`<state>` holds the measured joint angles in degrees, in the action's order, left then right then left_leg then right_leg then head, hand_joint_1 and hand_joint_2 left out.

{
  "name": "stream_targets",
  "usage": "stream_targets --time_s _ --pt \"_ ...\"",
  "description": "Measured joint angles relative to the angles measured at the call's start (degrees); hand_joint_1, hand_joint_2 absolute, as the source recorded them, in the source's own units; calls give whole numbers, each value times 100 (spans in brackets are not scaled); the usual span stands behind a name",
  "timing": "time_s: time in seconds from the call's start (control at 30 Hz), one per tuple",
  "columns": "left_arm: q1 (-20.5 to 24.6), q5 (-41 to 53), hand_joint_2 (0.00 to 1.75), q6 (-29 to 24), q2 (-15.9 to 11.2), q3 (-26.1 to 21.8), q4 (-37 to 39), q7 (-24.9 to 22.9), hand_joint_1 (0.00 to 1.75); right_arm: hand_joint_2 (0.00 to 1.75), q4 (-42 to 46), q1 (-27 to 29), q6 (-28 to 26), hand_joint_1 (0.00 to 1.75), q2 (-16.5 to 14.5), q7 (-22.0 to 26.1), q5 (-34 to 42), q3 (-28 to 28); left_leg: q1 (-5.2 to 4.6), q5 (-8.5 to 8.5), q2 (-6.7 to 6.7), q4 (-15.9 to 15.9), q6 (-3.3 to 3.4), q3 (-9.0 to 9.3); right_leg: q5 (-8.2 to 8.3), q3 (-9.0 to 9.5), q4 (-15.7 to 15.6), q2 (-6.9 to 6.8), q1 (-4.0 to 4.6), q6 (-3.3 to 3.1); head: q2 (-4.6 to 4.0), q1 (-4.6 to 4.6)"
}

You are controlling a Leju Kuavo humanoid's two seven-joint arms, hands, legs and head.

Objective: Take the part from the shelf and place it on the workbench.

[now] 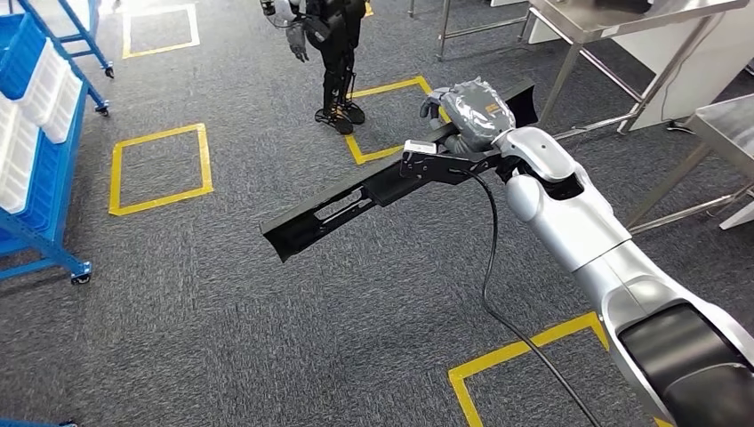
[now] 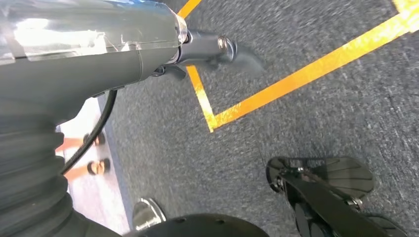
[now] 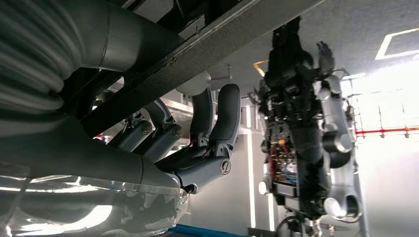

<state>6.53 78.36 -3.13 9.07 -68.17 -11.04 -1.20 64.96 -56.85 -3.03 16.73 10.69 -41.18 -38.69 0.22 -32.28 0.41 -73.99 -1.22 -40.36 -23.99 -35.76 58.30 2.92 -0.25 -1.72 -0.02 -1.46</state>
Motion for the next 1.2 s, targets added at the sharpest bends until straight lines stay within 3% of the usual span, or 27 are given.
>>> stream_targets --time_s 0.03,0.1,0.17,0.23,0.27,0.33,0.4,0.43,0.47,0.5,0.53,0.6,0.67,0.77,0.83,0.9,0.93,0.97,1.0,1.03,1.07,1.13,1.2 --pt "3 0 175 -1 -2 0 0 0 0 175 0 -9 2 175 -4 -7 0 0 2 220 -32 322 18 126 -6 3 13 75 -2 6 0 0" --pt "5 0 175 -2 -7 0 0 0 0 175 -1 -42 8 175 -10 -26 -1 1 17 590 -233 1133 58 466 -17 -12 44 207 -9 37 0 1" --pt "5 0 175 -1 -10 0 0 -1 0 175 -1 -76 18 175 -21 -40 -2 2 20 685 -384 1518 93 631 -2 -55 54 328 -28 97 0 -1" --pt "12 0 175 0 -10 0 0 -1 0 175 -2 -89 26 175 -20 -44 -2 5 12 697 -314 1567 145 650 32 -89 32 439 -47 178 0 -1" --pt "20 0 175 -1 -9 0 0 -1 0 175 -2 -96 27 175 -13 -45 -2 9 13 719 -253 1604 183 663 18 -106 46 405 -47 206 0 1" --pt "30 0 175 0 -8 0 0 0 0 175 -1 -125 27 175 -3 -45 -1 16 24 766 -132 1682 254 687 -187 -258 357 135 -25 240 0 1" --pt "25 -1 175 3 -8 -1 0 0 0 175 -2 -139 30 175 -7 -45 0 17 8 772 -21 1698 284 690 -552 -593 1083 -159 -29 259 0 1" --pt "19 -2 175 7 -8 -1 0 1 0 175 -4 -131 32 175 -9 -46 0 17 2 768 39 1696 286 689 -674 -753 1424 -215 -40 273 0 2" --pt "14 -4 175 9 -8 -2 0 1 0 175 -5 -118 34 175 -9 -48 0 17 0 761 99 1693 285 689 -696 -833 1596 -241 -50 284 0 2" --pt "13 -5 175 13 -7 -2 0 2 0 175 -5 -111 37 175 -9 -48 0 17 -1 755 158 1688 279 690 -618 -806 1553 -263 -58 291 0 1" --pt "13 -7 175 15 -4 -2 0 4 0 175 -5 -112 37 175 -9 -48 0 17 -1 743 217 1681 268 694 -453 -657 1276 -307 -61 292 0 2" --pt "15 -10 175 17 2 -2 0 10 0 175 -3 -137 37 175 -10 -48 0 17 -16 708 323 1655 232 706 -139 -223 470 -519 -29 264 0 1" --pt "16 -14 175 17 4 -3 0 13 0 175 -2 -156 37 175 -17 -49 0 17 -42 673 419 1631 186 717 -44 -5 36 -645 22 211 0 1" --pt "22 -20 175 19 3 -5 0 11 0 175 -3 -150 38 175 -20 -53 0 19 -50 629 551 1627 100 747 -42 -13 -2 -480 27 131 0 0" --pt "31 -20 175 20 2 -6 0 12 0 175 5 -155 37 175 -25 -55 0 21 -26 462 389 1409 44 674 -18 10 -37 -369 -9 69 0 0" --pt "27 -24 175 20 1 -9 0 12 0 175 13 -149 37 175 -33 -56 0 22 -1 121 121 755 8 382 -12 23 -49 -269 -19 26 0 0" --pt "18 -26 175 20 1 -13 0 10 0 175 14 -134 38 175 -36 -56 0 22 2 -37 57 356 -2 189 -11 24 -46 -208 -15 16 0 0" --pt "7 -28 175 22 1 -19 0 9 0 175 13 -117 40 175 -36 -57 0 22 2 -111 29 71 -7 41 -12 23 -41 -139 -10 12 0 0" --pt "-1 -31 175 24 1 -27 0 8 0 175 13 -102 41 175 -36 -57 0 22 2 -78 14 -27 -4 -23 -13 23 -33 -62 -6 11 0 0" --pt "-5 -32 175 26 1 -35 0 7 0 175 13 -94 42 175 -36 -57 0 22 2 68 3 115 9 23 -15 25 -22 15 -5 14 0 0" --pt "-5 -34 175 28 0 -41 0 7 0 175 13 -94 42 175 -36 -57 0 22 3 287 -39 454 29 163 -18 26 -10 87 -6 20 0 0" --pt "-5 -37 175 29 -4 -48 0 6 0 175 13 -102 42 175 -37 -57 0 22 16 614 -263 1218 75 496 -25 12 16 215 -11 46 0 1" --pt "-2 -48 175 32 -8 -51 0 3 0 175 11 -103 44 175 -44 -58 0 22 16 679 -411 1552 104 646 -10 -28 22 330 -31 105 0 0"
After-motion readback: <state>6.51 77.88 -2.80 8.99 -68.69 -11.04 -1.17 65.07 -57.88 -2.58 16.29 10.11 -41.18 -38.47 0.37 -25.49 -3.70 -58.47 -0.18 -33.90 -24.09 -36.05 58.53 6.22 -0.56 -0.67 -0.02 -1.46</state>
